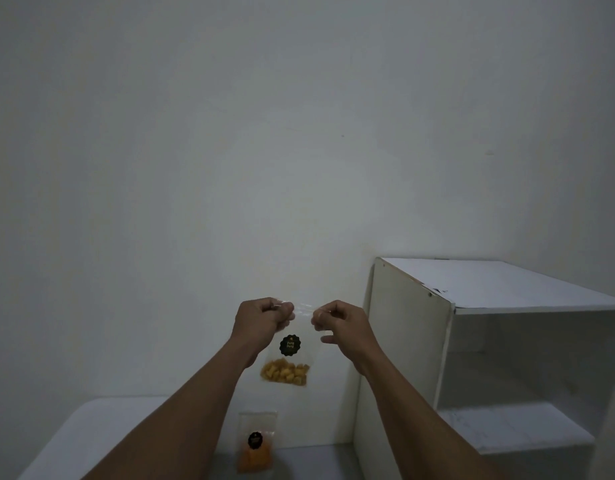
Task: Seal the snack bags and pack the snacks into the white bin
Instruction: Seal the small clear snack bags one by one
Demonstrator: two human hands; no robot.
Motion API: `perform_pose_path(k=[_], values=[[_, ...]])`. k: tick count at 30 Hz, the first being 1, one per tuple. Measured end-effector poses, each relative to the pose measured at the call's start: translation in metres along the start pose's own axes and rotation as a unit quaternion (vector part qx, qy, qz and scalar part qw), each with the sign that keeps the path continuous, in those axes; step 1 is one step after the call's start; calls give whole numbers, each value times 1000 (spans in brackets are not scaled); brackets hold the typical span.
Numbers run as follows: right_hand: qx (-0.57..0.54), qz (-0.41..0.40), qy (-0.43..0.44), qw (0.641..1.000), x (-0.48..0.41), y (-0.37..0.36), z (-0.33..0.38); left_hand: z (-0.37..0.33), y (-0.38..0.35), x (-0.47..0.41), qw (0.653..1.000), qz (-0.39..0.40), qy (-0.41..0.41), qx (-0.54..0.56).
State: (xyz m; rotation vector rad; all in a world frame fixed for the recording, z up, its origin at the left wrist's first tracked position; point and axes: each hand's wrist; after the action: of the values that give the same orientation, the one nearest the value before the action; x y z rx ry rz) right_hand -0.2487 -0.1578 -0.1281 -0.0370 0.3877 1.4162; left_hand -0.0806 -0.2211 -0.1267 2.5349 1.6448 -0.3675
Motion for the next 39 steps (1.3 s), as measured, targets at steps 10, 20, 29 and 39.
perform_pose_path(k=[10, 20, 29, 39], values=[[68, -7, 18, 997, -4, 1, -1, 7, -1, 6, 998, 9, 50, 38], [105, -33, -2, 994, -3, -12, -12, 9, -9, 2, 969, -136, 56, -199], [165, -43, 1, 985, 0, -24, -26, 9, -12, -3, 986, -52, 157, 20], [181, -35, 23, 983, 3, -25, -24, 6, -10, -2, 977, -40, 183, 104]])
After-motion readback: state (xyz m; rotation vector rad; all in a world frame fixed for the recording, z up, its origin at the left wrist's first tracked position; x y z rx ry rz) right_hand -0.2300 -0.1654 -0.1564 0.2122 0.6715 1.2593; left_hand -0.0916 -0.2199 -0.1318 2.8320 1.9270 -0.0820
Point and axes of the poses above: each hand's wrist, its own x-axis away from the middle knuckle, its own y-axis out of the back of the hand, z = x × y, and after that the axes turned 11 degrees about z, right-handed
